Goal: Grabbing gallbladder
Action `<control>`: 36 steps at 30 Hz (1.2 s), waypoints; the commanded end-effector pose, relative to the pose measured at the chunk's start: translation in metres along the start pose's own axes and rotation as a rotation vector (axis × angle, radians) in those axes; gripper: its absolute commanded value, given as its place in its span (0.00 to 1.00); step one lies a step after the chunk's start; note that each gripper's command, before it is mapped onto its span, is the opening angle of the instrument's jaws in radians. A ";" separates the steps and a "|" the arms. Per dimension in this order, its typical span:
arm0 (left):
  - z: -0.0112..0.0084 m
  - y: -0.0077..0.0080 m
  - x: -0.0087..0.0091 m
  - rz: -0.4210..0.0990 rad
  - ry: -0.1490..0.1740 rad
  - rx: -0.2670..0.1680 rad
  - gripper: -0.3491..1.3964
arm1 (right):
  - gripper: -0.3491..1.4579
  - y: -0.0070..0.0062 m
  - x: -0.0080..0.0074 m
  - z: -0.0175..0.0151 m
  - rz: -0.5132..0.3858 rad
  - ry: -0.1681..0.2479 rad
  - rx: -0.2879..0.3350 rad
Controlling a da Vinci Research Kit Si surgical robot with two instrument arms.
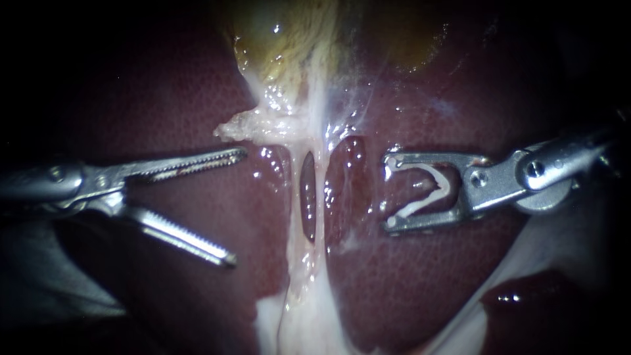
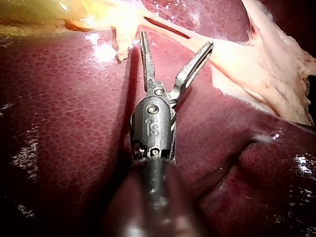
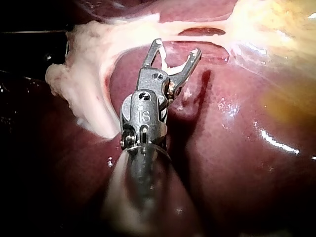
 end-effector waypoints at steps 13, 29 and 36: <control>-0.0005 -0.0063 0.0011 -0.069 -0.005 0.066 0.76 | 0.47 -0.0001 0.0001 0.0000 0.000 0.000 0.000; 0.0003 -0.0063 0.0000 -0.258 -0.039 0.050 0.40 | 0.47 0.0000 0.0000 0.0000 0.000 0.000 0.000; 0.0001 -0.0059 0.0007 -0.296 -0.041 0.050 0.22 | 0.47 0.0000 0.0000 0.0000 0.000 0.000 0.000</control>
